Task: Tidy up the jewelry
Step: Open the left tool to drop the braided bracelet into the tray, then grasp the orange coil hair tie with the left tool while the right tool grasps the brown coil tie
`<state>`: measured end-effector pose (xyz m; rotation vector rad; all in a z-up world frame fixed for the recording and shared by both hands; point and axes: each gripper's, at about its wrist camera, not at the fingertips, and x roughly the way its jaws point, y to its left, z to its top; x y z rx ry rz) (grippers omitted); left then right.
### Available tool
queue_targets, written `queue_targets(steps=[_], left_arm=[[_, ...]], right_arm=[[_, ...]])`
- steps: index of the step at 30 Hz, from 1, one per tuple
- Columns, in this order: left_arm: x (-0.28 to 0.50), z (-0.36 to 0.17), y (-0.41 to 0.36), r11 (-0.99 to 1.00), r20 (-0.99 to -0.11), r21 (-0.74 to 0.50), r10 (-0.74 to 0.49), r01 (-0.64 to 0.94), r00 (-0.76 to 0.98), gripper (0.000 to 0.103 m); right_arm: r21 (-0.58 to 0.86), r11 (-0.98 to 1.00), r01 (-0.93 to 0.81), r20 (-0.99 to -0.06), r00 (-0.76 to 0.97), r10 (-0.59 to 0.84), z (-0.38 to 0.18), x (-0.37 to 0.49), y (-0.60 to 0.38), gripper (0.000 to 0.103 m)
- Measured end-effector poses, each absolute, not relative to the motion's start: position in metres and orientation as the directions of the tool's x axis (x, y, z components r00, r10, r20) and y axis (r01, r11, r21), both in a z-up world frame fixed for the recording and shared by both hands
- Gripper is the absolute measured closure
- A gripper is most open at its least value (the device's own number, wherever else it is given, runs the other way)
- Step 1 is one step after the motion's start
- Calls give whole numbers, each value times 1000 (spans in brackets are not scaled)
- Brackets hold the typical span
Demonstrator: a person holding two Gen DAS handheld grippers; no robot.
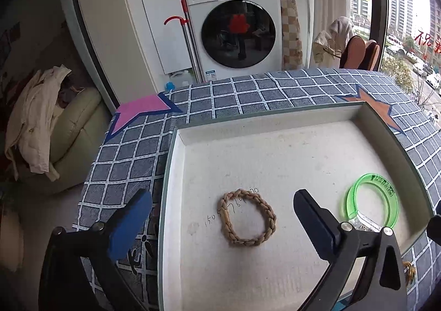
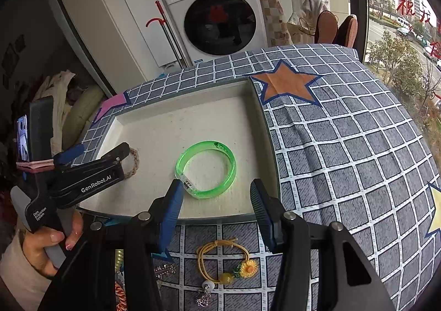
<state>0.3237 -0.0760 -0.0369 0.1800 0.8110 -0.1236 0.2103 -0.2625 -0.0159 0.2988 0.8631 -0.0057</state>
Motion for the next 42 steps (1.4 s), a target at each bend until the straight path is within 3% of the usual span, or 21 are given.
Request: queue_targets(steps=[2,4,5,7,9,22,31,42], left_arm=[[320,-33,-75,978,-711,112,-45,176,702,0],[316,-28,-75,977,-698,115,-50,182,714,0],[311,-24,-75,975,-692,113,-60,189,720,0],[305,-20,-72,975,-687,98,-79,200,722,0],[299,-16,-67,974,-697,63,-113,217,708,0],[209,-12,-15,963,-715,-89,-241,256,656,0],[152,-36,9,976,-753,-53,-176,209,634,0],[112,-55,23,982,-774,-51,-152,179,614,0]], right_arm=[[257,959,124,-742,661,113,-13,207,-262,46],[260,958,122,-723,683,109,-9,202,-262,31],[266,957,118,-706,699,110,-7,198,-262,15],[282,954,105,-671,732,118,-1,189,-262,12],[291,952,99,-648,752,120,4,180,-261,0],[320,944,84,-602,787,134,4,123,-253,0],[318,940,119,-735,658,166,-31,97,-251,0],[278,945,172,-799,587,128,-61,68,-249,0]])
